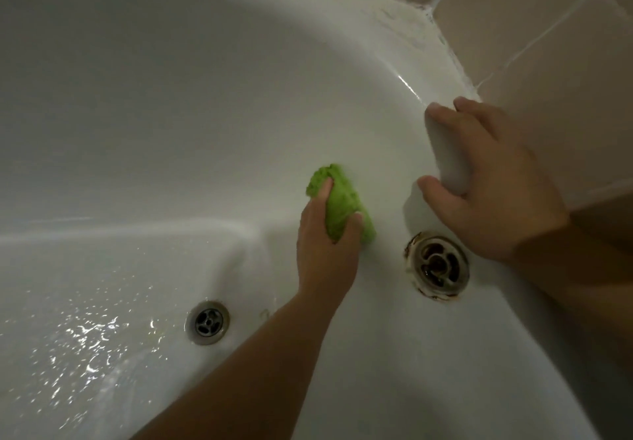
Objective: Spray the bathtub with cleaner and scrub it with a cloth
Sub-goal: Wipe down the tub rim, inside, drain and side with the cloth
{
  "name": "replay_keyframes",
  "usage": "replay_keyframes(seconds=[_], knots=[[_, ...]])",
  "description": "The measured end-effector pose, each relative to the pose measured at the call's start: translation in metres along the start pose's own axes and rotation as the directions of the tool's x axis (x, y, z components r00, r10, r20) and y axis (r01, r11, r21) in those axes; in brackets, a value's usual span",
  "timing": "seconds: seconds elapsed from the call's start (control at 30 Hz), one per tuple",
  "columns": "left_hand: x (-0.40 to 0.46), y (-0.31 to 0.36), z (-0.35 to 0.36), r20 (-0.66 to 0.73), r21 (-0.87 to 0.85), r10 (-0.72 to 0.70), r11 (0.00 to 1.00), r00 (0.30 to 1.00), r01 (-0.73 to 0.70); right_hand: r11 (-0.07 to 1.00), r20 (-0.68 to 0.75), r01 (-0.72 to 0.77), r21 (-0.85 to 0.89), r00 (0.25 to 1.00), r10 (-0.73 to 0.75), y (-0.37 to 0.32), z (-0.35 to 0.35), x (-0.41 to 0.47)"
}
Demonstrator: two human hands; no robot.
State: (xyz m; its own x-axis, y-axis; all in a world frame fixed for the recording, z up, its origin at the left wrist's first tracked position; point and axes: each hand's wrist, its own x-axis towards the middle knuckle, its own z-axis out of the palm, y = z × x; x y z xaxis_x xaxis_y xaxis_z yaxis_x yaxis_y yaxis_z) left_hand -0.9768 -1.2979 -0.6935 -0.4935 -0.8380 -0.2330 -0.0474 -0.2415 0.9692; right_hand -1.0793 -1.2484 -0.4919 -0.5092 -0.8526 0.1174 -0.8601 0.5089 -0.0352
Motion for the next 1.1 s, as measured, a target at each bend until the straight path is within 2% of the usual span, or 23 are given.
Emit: replay_keyframes(seconds=[0.03, 0.1, 0.23, 0.37, 0.43, 0.5, 0.57, 0.63, 0.73, 0.8, 0.87, 0.9, 0.97, 1.03, 1.1], knots=[[0.001, -0.006, -0.004, 0.014, 0.038, 0.061, 0.997, 0.998, -0.062, 1.0, 0.02, 0.014, -0.01, 1.0, -0.014, -0.001, 0.0, -0.001], [0.009, -0.034, -0.015, 0.008, 0.107, 0.053, 0.993, 0.999, -0.053, 0.995, 0.065, 0.078, -0.069, 0.995, -0.074, -0.002, -0.001, -0.002], [0.03, -0.077, -0.027, -0.062, 0.191, -0.173, 0.965, 0.983, 0.182, 0.977, 0.13, 0.155, -0.149, 0.982, -0.136, -0.002, 0.0, 0.0], [0.032, -0.042, -0.015, -0.092, -0.078, -0.335, 0.941, 0.938, 0.328, 0.965, 0.187, 0.162, -0.206, 0.975, -0.123, -0.002, -0.002, 0.003], [0.019, -0.011, -0.005, -0.053, -0.118, -0.275, 0.956, 0.96, 0.267, 0.968, 0.194, 0.152, -0.199, 0.974, -0.113, -0.004, -0.003, 0.003], [0.001, 0.017, 0.005, -0.021, -0.112, -0.097, 0.989, 0.995, 0.094, 0.97, 0.183, 0.157, -0.187, 0.975, -0.123, -0.005, -0.002, 0.003], [-0.01, 0.029, 0.008, 0.032, -0.083, 0.105, 0.991, 0.994, -0.102, 0.973, 0.162, 0.164, -0.164, 0.977, -0.137, -0.003, -0.001, 0.003], [-0.013, 0.01, 0.0, 0.097, -0.005, 0.182, 0.983, 0.978, -0.183, 0.977, 0.148, 0.164, -0.14, 0.979, -0.143, -0.003, -0.002, 0.003], [0.0, -0.06, -0.03, 0.134, 0.184, 0.041, 0.981, 0.99, -0.065, 0.979, 0.162, 0.152, -0.138, 0.978, -0.129, -0.003, -0.001, 0.003], [0.014, -0.1, -0.052, 0.153, 0.463, -0.116, 0.886, 0.981, 0.032, 0.978, 0.159, 0.149, -0.143, 0.979, -0.126, -0.003, 0.0, 0.004], [0.026, -0.122, -0.069, 0.092, 0.624, -0.146, 0.779, 0.985, 0.057, 0.976, 0.145, 0.157, -0.148, 0.98, -0.135, -0.001, 0.001, 0.004], [0.032, -0.124, -0.073, 0.035, 0.622, -0.127, 0.779, 0.991, 0.078, 0.977, 0.14, 0.16, -0.143, 0.98, -0.14, -0.001, 0.001, 0.004], [0.043, -0.118, -0.069, -0.106, 0.51, -0.119, 0.846, 0.987, 0.157, 0.977, 0.128, 0.162, -0.138, 0.981, -0.144, -0.001, 0.001, 0.004], [0.047, -0.098, -0.05, -0.195, 0.281, -0.188, 0.93, 0.963, 0.239, 0.978, 0.128, 0.162, -0.134, 0.981, -0.145, -0.001, 0.002, 0.004], [0.043, -0.063, -0.028, -0.14, -0.011, -0.292, 0.956, 0.946, 0.293, 0.978, 0.134, 0.161, -0.13, 0.981, -0.143, -0.001, 0.002, 0.004]])
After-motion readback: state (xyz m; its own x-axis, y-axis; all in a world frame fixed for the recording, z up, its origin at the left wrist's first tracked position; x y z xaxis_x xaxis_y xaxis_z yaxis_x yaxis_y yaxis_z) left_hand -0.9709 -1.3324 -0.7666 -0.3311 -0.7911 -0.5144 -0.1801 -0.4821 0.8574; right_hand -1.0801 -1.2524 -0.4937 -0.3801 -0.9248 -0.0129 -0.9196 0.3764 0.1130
